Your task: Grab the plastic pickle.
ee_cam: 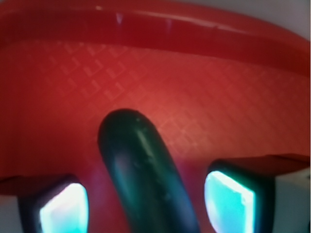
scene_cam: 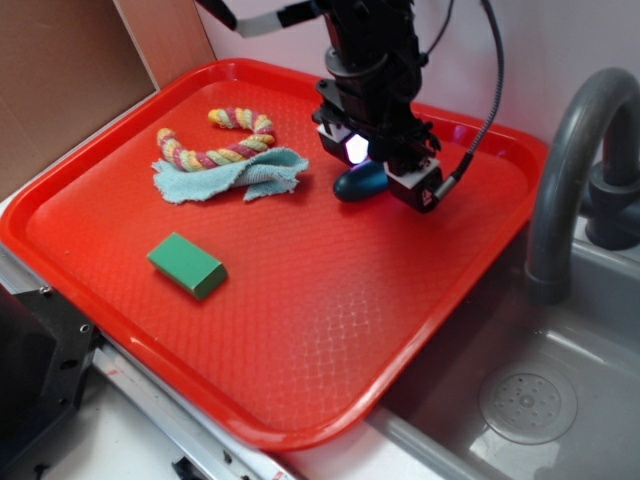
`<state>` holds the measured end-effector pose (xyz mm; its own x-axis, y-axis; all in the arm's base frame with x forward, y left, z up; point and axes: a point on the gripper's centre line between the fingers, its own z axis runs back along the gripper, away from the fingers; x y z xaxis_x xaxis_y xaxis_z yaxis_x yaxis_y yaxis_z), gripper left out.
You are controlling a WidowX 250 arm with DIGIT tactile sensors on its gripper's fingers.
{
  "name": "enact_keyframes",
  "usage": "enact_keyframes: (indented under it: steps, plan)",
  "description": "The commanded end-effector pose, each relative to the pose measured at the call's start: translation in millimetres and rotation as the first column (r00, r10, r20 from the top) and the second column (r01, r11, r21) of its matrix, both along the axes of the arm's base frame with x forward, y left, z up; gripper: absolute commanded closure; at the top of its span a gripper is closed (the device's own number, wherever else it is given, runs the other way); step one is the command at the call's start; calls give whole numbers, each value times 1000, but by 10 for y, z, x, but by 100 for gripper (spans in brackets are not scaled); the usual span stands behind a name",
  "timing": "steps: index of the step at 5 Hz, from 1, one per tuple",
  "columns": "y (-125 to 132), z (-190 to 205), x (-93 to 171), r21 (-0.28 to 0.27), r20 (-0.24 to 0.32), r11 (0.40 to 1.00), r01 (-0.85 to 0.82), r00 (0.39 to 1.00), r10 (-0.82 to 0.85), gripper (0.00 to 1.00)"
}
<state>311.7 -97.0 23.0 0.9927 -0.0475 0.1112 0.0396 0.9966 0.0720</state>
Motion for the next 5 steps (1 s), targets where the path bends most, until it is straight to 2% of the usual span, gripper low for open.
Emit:
enact_keyframes:
  steps: [1, 2, 3, 4, 5]
  plan:
    - [-77, -63, 107, -1, 13, 1000, 20, 1000, -20, 100]
    - [-77, -72, 102, -33, 6, 999, 29, 1000, -29, 100]
    - [-65, 4, 79, -43, -7, 999, 24, 1000, -24, 100]
    - [-29, 404, 6, -73, -41, 997, -2, 999, -1, 100]
    - [20, 904, -215, -102, -74, 989, -103, 993, 96, 100]
